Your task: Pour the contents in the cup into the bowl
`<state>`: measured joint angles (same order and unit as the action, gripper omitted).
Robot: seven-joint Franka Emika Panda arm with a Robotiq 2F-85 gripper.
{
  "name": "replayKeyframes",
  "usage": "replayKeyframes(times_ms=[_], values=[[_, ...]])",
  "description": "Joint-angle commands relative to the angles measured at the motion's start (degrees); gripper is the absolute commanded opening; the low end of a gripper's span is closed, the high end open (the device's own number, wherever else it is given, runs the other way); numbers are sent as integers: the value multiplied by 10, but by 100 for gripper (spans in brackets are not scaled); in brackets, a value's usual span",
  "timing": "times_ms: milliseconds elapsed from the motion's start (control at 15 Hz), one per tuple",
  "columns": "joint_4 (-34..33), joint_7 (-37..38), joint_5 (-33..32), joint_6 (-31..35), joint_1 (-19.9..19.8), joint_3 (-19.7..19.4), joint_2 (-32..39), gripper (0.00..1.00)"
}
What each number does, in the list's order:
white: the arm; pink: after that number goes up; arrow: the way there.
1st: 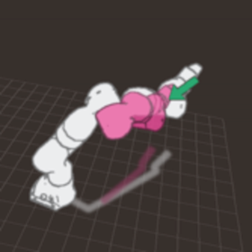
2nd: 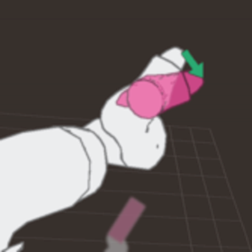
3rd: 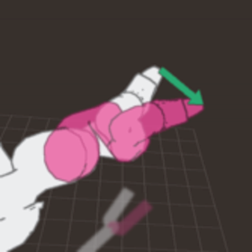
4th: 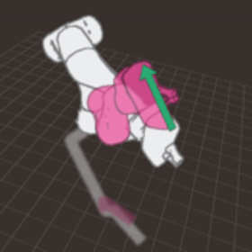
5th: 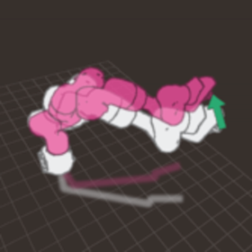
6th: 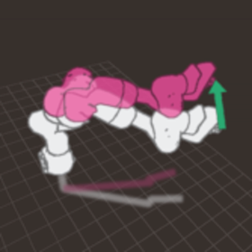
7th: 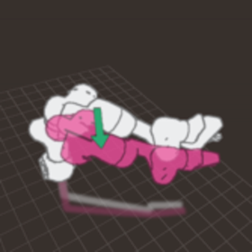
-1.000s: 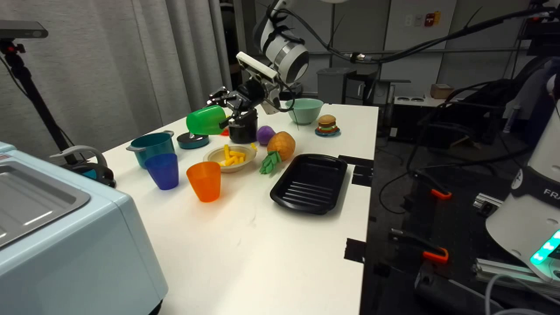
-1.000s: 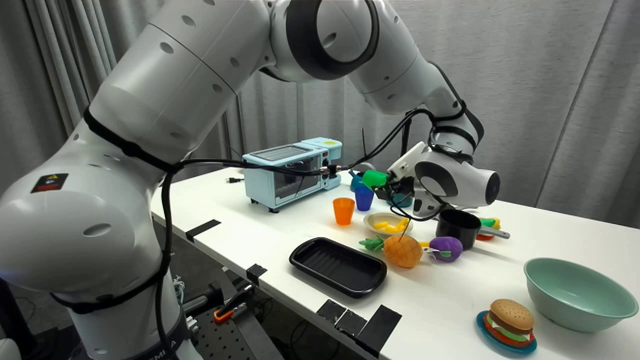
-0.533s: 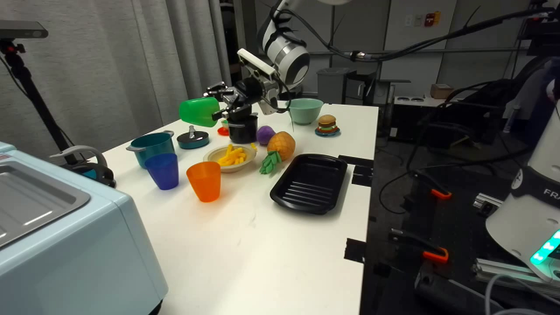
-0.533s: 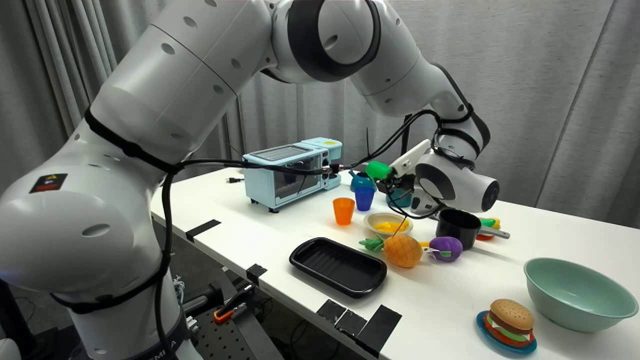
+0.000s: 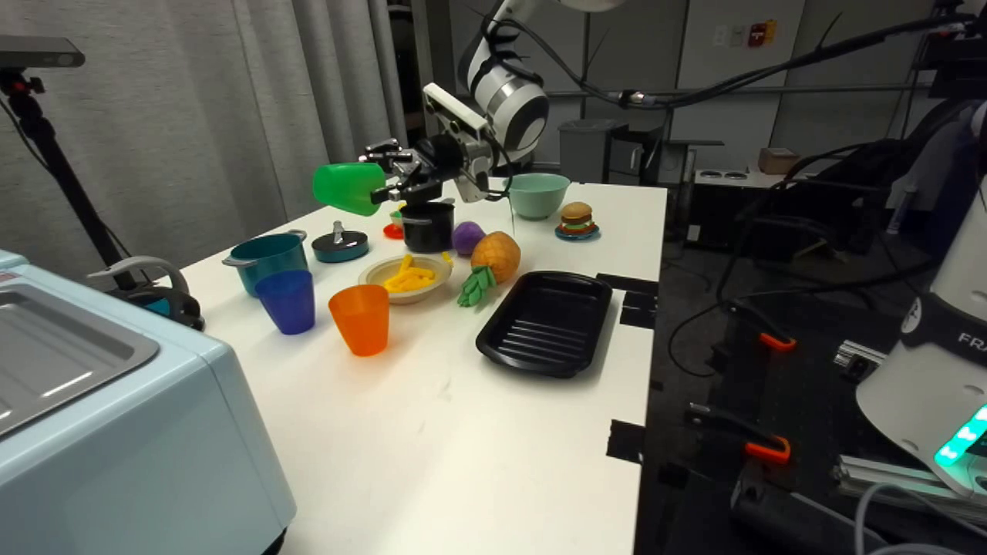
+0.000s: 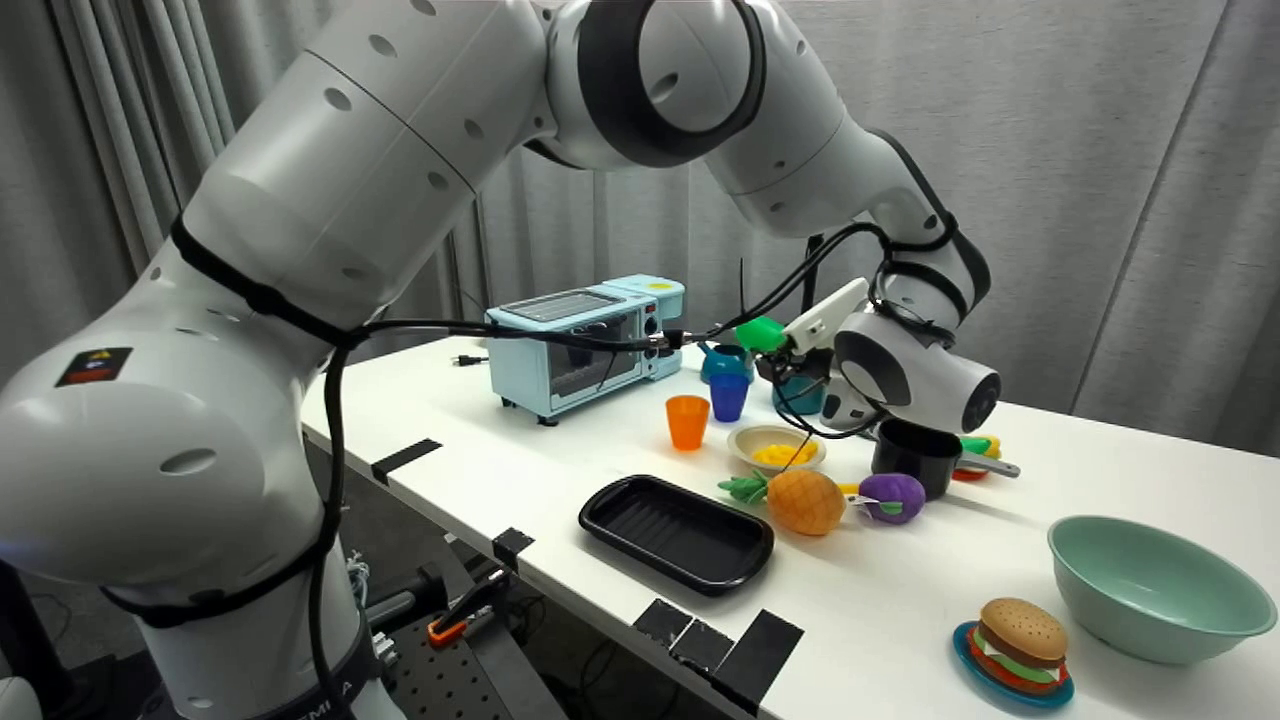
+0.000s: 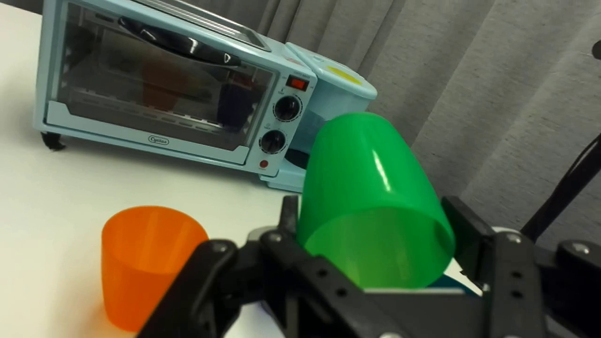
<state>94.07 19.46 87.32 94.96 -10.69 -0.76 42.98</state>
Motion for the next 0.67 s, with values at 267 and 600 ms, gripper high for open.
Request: replayKeyframes(times_ms=[267,600], values=[[-31,-142,-112,-25,16,-30,20,50],[-43,-260,-185,-22,12,-29,29,50]])
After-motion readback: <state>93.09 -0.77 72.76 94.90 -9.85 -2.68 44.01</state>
